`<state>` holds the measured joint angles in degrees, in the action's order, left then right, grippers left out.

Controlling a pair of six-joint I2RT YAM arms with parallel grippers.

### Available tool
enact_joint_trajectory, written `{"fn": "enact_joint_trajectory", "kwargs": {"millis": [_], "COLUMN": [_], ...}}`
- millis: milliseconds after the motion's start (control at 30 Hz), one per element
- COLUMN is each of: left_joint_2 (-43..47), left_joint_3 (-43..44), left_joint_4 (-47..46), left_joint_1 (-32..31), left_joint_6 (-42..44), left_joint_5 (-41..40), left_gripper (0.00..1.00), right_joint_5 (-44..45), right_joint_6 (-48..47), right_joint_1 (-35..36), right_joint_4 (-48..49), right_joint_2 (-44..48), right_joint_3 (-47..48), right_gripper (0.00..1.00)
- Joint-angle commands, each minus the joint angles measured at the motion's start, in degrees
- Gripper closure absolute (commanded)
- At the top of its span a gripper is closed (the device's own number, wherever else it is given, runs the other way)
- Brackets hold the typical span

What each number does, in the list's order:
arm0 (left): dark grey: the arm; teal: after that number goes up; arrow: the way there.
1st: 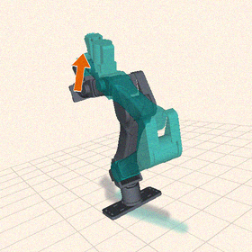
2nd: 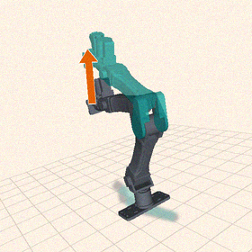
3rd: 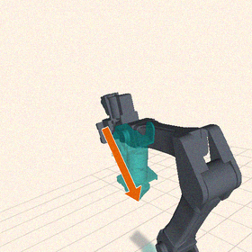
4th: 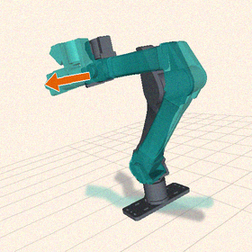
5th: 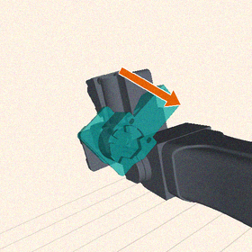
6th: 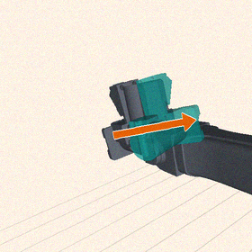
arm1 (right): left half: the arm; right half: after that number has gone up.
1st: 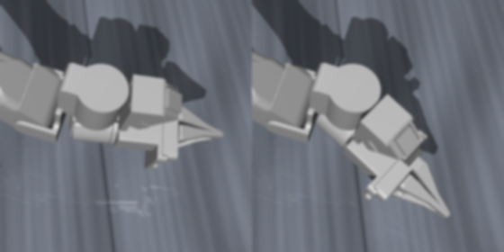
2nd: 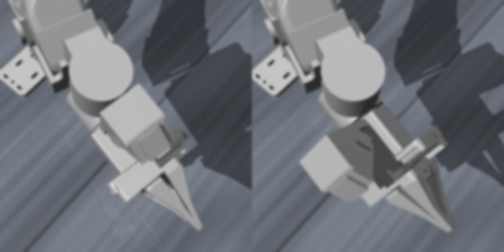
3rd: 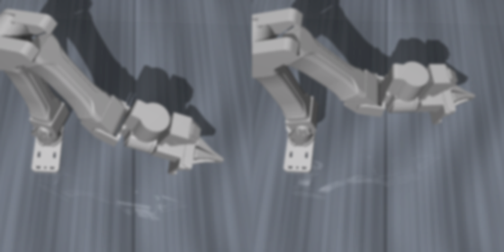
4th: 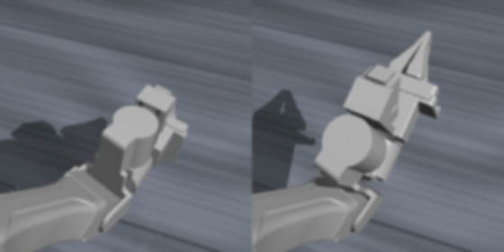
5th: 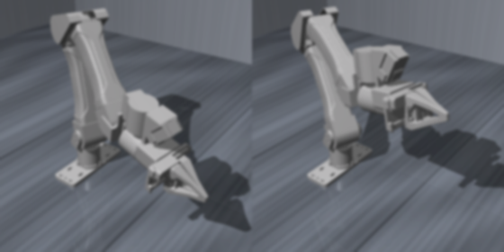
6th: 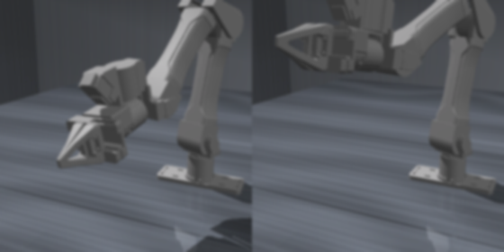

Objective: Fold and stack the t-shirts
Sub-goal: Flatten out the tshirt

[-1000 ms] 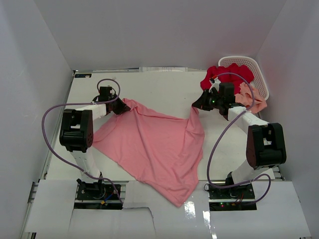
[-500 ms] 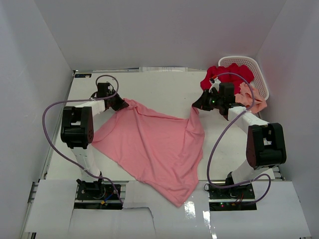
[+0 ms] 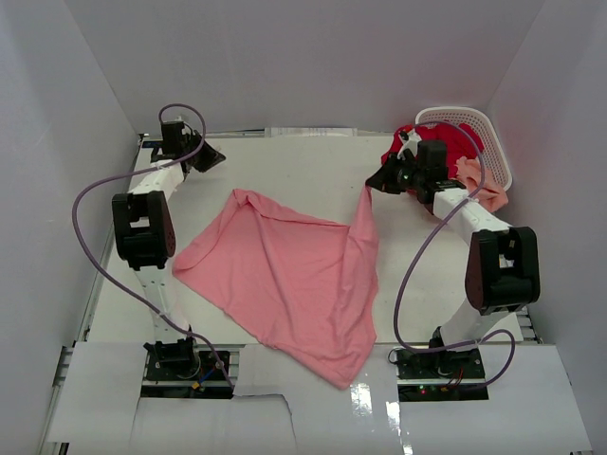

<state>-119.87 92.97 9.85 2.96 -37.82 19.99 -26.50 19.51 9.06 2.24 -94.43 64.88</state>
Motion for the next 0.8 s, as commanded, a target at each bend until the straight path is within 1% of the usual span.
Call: {"fn": "enact_joint_trajectory", "kwargs": {"millis": [0,67,133,167,200,233,267,300,333,400,433,467,600,700,767], "left_joint_2": [-3.2,-5.1,-6.2,-5.2,-3.7,0.5,2.9,5.2,10.2,14.5,16.1,18.8,21.8,23.1,23.5], "left_joint_3": [3.6,7.1,8.1,5.3,2.9,0.2,-2.3,-7.2,-9.6,-15.2,-16.5,-17.6,-21.6,-24.6,-28.2], "left_joint_4": [0.2,1.0,4.3,4.6,4.7,4.5,4.0,3.3,2.5,1.1,0.5,0.0,-0.4,-0.6,-2.6], "left_joint_1": [-0.1,-0.1,-0.1,-0.1,-0.1,0.0,0.0,0.0,0.0,0.0,0.0,0.0,0.0,0.0,0.0], "left_joint_6": [1.3,1.3,1.2,0.5,-0.3,-1.0,-1.7,-2.2,-2.7,-3.4,-3.4,-3.3,-2.9,-4.4,-5.7], "left_joint_5": [4.1,5.2,7.2,7.3,6.0,5.5,5.1,3.8,3.0,1.6,0.7,0.5,-1.0,-0.3,1.9], "left_gripper": [1.00,1.00,0.99,0.90,0.83,0.75,0.67,0.54,0.51,0.41,0.35,0.34,0.34,0.35,0.36], "right_joint_5": [0.3,0.2,0.0,0.0,0.0,-0.1,-0.1,-0.2,-0.3,-0.7,-0.7,-0.7,-0.8,-0.7,-0.7], "right_joint_6": [-1.0,-1.0,-1.1,-1.1,-1.1,-1.1,-1.1,-1.1,-1.1,-0.8,-0.8,-0.8,-0.9,-0.9,-0.9], "right_joint_1": [-0.2,-0.3,-0.3,-0.3,-0.3,-0.3,-0.3,-0.3,-0.3,-0.3,-0.3,-0.3,-0.3,-0.3,-0.3], "right_joint_4": [0.2,-0.3,-0.7,-0.7,-0.6,-0.5,-0.2,0.0,0.2,0.6,0.7,1.0,1.4,1.9,2.1], "right_joint_2": [-2.2,-2.7,-3.1,-3.1,-3.0,-2.9,-2.9,-2.7,-2.7,-2.7,-2.7,-2.5,-2.2,-1.7,-1.5], "right_joint_3": [3.7,4.5,5.0,4.9,4.6,4.5,4.1,3.5,3.3,2.8,2.4,2.2,0.9,-0.3,-1.2], "right_gripper": [0.92,0.92,0.92,0.92,0.92,0.92,0.92,0.92,0.92,0.92,0.92,0.92,0.92,0.92,0.92]}}
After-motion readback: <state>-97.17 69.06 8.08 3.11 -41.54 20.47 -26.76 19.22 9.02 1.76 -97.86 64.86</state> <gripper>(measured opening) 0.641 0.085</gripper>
